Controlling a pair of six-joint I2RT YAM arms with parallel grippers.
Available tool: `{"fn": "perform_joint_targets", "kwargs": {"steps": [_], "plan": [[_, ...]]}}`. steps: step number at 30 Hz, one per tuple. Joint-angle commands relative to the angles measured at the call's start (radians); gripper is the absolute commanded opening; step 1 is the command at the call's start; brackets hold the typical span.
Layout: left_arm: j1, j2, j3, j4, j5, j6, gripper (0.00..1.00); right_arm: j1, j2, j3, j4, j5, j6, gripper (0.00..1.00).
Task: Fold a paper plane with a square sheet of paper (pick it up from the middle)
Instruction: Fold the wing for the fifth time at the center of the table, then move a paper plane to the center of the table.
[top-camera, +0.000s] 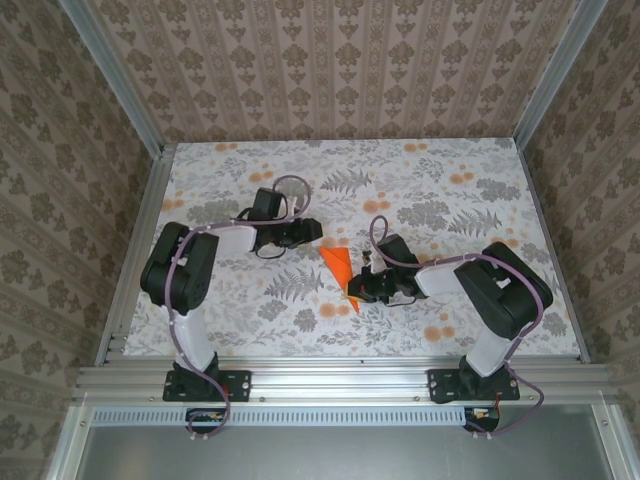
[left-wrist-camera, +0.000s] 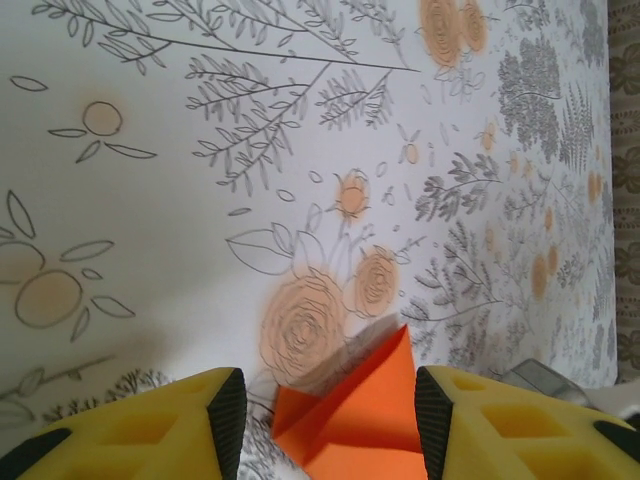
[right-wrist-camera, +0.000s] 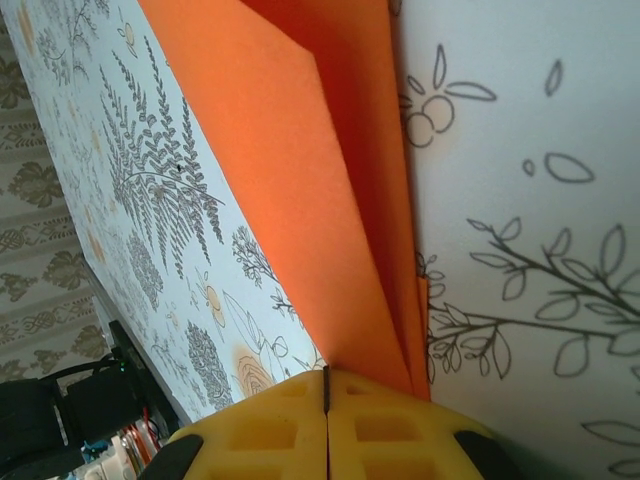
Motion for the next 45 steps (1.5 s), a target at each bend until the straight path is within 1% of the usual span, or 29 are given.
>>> {"fn": "perform_joint_targets", "kwargs": {"steps": [1, 2, 4, 7, 10, 11, 13, 15, 18, 21, 23, 28, 31, 34, 37, 41, 45], "plan": [[-0.006, -0.11, -0.019, -0.085, -0.033, 0.016, 0.51, 0.006, -0.027, 0.011, -0.148, 0.028, 0.021, 0.09], [-0.043, -0.135, -0.035, -0.102, -0.051, 0.004, 0.51, 0.006, -0.045, 0.024, -0.15, 0.019, 0.021, 0.1], [-0.063, -0.181, -0.062, -0.142, -0.095, -0.02, 0.52, 0.006, -0.098, 0.042, -0.157, 0.012, 0.021, 0.13], [-0.111, -0.248, -0.105, -0.195, -0.171, -0.056, 0.53, 0.003, -0.204, 0.062, -0.221, 0.059, -0.004, 0.2], [-0.169, -0.288, -0.124, -0.237, -0.237, -0.1, 0.56, -0.007, -0.312, 0.078, -0.339, 0.177, -0.064, 0.26], [-0.188, -0.294, -0.125, -0.249, -0.258, -0.116, 0.56, -0.011, -0.377, 0.076, -0.378, 0.235, -0.082, 0.29], [-0.221, -0.297, -0.117, -0.283, -0.304, -0.156, 0.58, -0.02, -0.461, 0.059, -0.425, 0.35, -0.109, 0.37], [-0.255, -0.293, -0.109, -0.294, -0.34, -0.188, 0.59, -0.033, -0.556, 0.013, -0.426, 0.446, -0.113, 0.44], [-0.294, -0.28, -0.082, -0.318, -0.383, -0.227, 0.62, -0.058, -0.675, -0.067, -0.38, 0.507, -0.103, 0.55], [-0.323, -0.241, -0.036, -0.371, -0.404, -0.236, 0.66, -0.078, -0.745, -0.129, -0.329, 0.508, -0.092, 0.58], [-0.337, -0.217, -0.014, -0.373, -0.399, -0.237, 0.69, -0.083, -0.755, -0.151, -0.307, 0.487, -0.086, 0.6], [-0.355, -0.157, 0.038, -0.373, -0.384, -0.245, 0.7, -0.089, -0.705, -0.154, -0.296, 0.434, -0.088, 0.59], [-0.359, -0.122, 0.064, -0.383, -0.373, -0.255, 0.69, -0.089, -0.674, -0.152, -0.281, 0.411, -0.081, 0.59], [-0.365, -0.095, 0.079, -0.397, -0.373, -0.261, 0.65, -0.089, -0.654, -0.145, -0.287, 0.405, -0.074, 0.6], [-0.365, -0.084, 0.082, -0.405, -0.374, -0.26, 0.56, -0.091, -0.646, -0.141, -0.304, 0.418, -0.068, 0.6], [-0.365, -0.114, 0.054, -0.386, -0.375, -0.258, 0.35, -0.093, -0.628, -0.138, -0.305, 0.41, -0.054, 0.6], [-0.352, -0.173, -0.004, -0.329, -0.365, -0.247, 0.17, -0.094, -0.566, -0.107, -0.308, 0.353, -0.055, 0.59]]}}
